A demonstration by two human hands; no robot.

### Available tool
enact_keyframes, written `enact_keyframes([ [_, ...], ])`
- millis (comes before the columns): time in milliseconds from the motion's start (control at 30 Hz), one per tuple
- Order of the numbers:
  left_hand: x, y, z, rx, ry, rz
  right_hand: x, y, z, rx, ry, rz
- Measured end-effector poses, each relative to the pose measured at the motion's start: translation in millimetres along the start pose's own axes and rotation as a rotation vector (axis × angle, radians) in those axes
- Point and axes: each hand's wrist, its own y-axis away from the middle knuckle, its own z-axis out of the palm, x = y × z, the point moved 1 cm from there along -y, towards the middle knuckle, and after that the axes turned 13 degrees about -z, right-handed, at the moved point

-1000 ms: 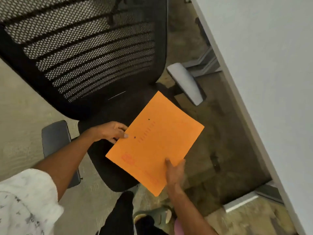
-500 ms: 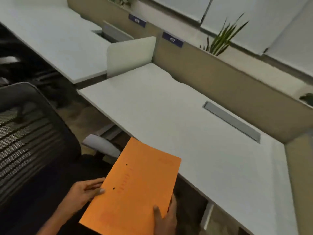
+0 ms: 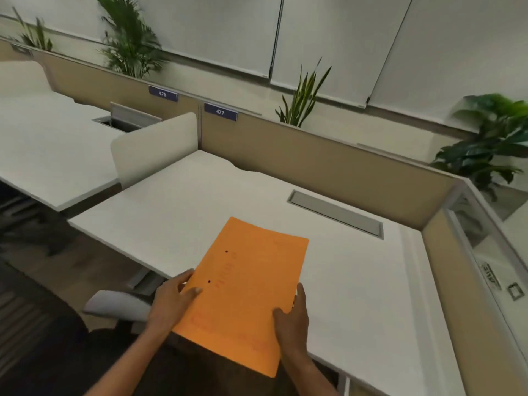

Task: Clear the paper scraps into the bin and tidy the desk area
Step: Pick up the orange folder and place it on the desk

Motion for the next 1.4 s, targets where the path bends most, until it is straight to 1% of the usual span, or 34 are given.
enact_keyframes([
  [200,75.5,-33.0,22.2,0.095,-0.056,0.039,-11.2,-74.3,-31.4,-0.088,-0.065,-0.056],
  [367,127.8,-63.8,38.7,0.134,-0.048,0.063,-24.1,-133.6,-46.9,-0.051,-0.166,-0.054],
  [600,164.6,-114.3,53.9,0.171,-0.012,0.068,-34.7,-204.8,-40.2,0.020,-0.190,-0.037],
  [800,176.5,-193.2,72.8,0.162,-0.045,0.056,-24.0,-279.8,-16.7,-0.032,-0.185,-0.043],
  [900,181.6,-243.4,84.1,0.142,-0.053,0.045,-17.3,-325.3,2.9,-0.053,-0.167,-0.044],
  [1233,203.0,-397.5,114.1,-0.062,-0.140,0.050,0.2,-468.1,82.9,-0.024,-0.065,-0.048],
  [1400,202.7,-469.1,126.3,-0.129,-0.210,0.060,18.6,-530.7,121.6,-0.040,0.002,-0.044],
])
